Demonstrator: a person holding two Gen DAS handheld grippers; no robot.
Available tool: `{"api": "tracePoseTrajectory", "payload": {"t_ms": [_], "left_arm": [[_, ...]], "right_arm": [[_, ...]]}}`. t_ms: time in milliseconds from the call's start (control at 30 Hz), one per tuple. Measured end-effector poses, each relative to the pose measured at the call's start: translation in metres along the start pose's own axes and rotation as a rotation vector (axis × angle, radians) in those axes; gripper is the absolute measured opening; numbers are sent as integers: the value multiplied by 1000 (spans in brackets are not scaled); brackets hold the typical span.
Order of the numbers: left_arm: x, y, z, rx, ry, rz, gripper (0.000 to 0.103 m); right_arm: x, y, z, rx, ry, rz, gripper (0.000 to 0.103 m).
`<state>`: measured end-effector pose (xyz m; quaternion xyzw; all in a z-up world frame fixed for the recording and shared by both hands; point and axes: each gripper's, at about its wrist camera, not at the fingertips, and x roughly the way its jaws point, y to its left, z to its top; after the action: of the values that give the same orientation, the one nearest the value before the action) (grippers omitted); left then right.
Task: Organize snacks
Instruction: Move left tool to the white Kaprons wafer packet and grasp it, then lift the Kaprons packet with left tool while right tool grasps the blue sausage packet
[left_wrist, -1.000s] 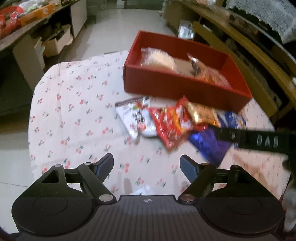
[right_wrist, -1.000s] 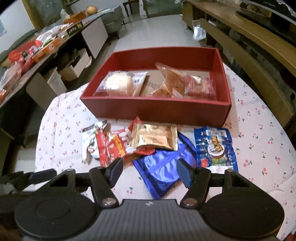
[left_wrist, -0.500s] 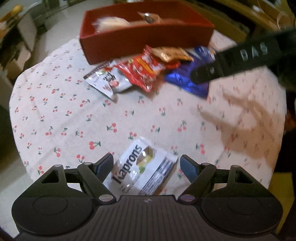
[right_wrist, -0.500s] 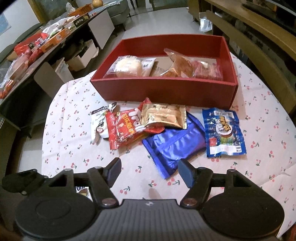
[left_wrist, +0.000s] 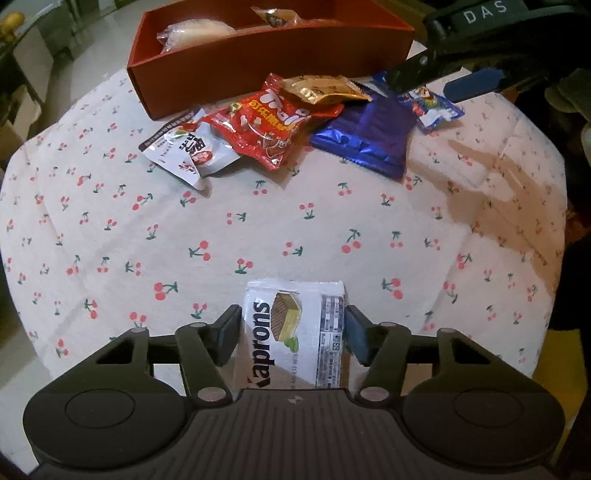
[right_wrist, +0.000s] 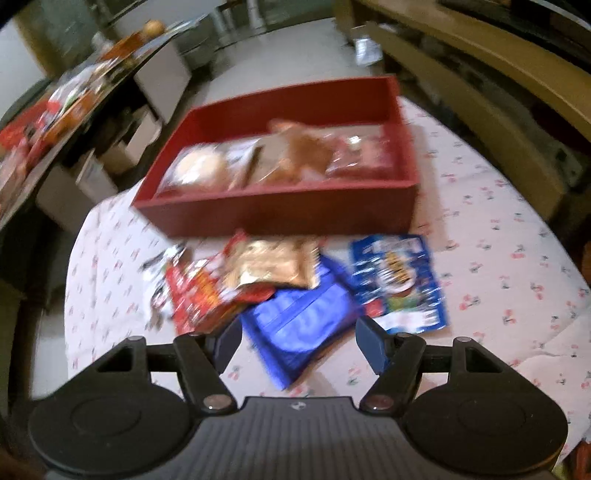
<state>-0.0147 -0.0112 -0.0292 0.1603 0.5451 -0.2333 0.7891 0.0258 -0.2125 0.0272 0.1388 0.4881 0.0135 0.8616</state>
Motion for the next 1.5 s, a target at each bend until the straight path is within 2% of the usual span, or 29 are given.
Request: {"api": "tracePoseTrajectory", "payload": {"t_ms": [300, 467, 700, 833, 1100, 1200, 1267, 1400, 1433, 1500], "left_arm": [[-11, -1, 13, -60, -86, -38, 65], [-8, -4, 15, -63, -80, -47, 65], [3, -11, 20, -53, -48, -42, 65], [12, -14, 20, -51, -17, -57, 65], [15, -19, 19, -39, -13, -64, 66], [16, -20, 21, -40, -16, -64, 67], [17, -21, 21, -41, -18, -63, 68], [18, -20, 21, -46, -17, -76, 71], [18, -19, 21, -47, -16, -80, 71], [19, -19, 21, -49, -14, -86, 72]], "right_arm": [[10, -6, 17, 43, -3, -32, 74], [21, -9, 32, 55, -5, -45, 74], [43, 6, 47, -52, 26, -33, 74], [47, -12, 58, -42, 32, -47, 74], [62, -43, 45, -21, 95, -115, 74], [75, -45, 47, -48, 105, -166, 75], [79, -45, 51, -69, 100, -161, 79], [72, -58, 57, 9, 153, -95, 80], [67, -60, 57, 5, 143, -74, 80], [64, -61, 55, -26, 122, -86, 83]]}}
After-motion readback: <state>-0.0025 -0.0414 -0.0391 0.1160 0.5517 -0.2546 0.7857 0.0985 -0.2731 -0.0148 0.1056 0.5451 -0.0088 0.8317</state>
